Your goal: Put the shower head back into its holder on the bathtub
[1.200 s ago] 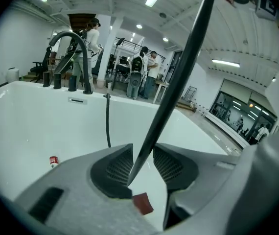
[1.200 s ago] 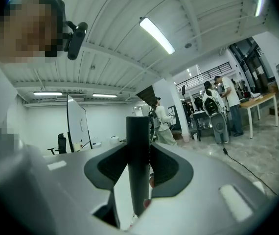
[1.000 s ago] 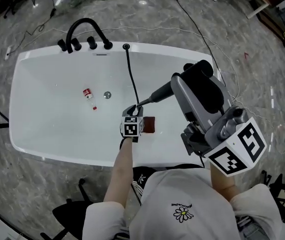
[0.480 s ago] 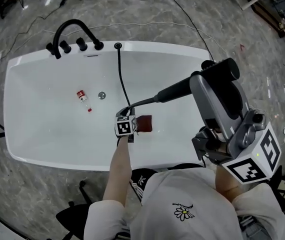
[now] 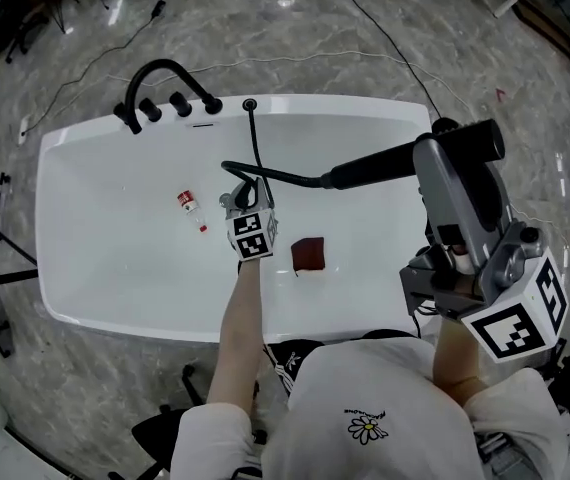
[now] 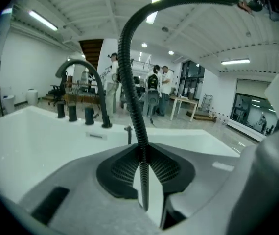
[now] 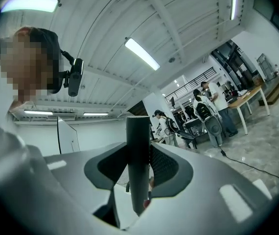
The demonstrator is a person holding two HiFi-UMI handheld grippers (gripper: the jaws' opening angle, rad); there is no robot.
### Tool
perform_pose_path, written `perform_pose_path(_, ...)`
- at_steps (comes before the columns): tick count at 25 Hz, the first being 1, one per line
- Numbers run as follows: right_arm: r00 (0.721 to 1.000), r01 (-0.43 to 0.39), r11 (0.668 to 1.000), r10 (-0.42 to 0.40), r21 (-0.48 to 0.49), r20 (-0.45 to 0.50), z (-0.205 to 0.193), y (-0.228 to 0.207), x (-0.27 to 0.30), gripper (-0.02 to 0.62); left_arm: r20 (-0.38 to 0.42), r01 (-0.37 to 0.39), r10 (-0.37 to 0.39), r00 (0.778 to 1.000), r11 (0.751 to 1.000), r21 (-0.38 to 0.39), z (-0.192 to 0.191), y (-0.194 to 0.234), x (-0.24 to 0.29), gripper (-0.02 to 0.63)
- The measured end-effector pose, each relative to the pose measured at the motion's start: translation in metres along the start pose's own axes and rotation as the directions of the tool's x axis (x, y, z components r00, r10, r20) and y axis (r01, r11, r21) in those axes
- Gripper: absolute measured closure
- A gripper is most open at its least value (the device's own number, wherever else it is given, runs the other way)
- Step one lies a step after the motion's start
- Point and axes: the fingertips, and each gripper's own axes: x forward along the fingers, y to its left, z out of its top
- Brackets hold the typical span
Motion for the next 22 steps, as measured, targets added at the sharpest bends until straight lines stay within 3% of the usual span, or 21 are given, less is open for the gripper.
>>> perform_pose_path(4,0.997,0.066,0.996,-0.065,-0.052,0.036,0.018,-0.009,-0.018,0.454,0.169,-0.018,0.013,0.985,1.0,0.026,0.081,0.006,-0.014,0.543)
perform_pose_path(8,0.989,0.134,0.984,-0.126,-0.12,0.073,0.03,-0.013,-0.035,0.454,0.305,-0.052,0.019,0.952,0.994,0.1,0.161,0.01,-0.041,0.544)
perform_pose_path(11,0.986,0.142,0.979,-0.126,-0.149,0.107,0.042,-0.008,-0.05,0.454,0.427,-0.076,0.002,0.904,0.985,0.157,0.23,-0.002,-0.064,0.545)
perform_pose_path(15,0.983,0.116,0.986,-0.097,-0.117,0.155,0.054,-0.004,-0.067,0.454,0.576,-0.103,-0.055,0.816,0.966,0.239,0.321,-0.027,-0.096,0.545)
perform_pose_path(17,0.98,0.104,0.99,-0.086,-0.094,0.177,0.058,-0.005,-0.074,0.454,0.621,-0.112,-0.104,0.777,0.948,0.298,0.36,-0.044,-0.108,0.545)
perform_pose_path(22,0.974,0.082,0.994,-0.064,-0.075,0.217,0.066,-0.009,-0.079,0.454,0.679,-0.165,-0.201,0.706,0.886,0.434,0.435,-0.08,-0.121,0.545)
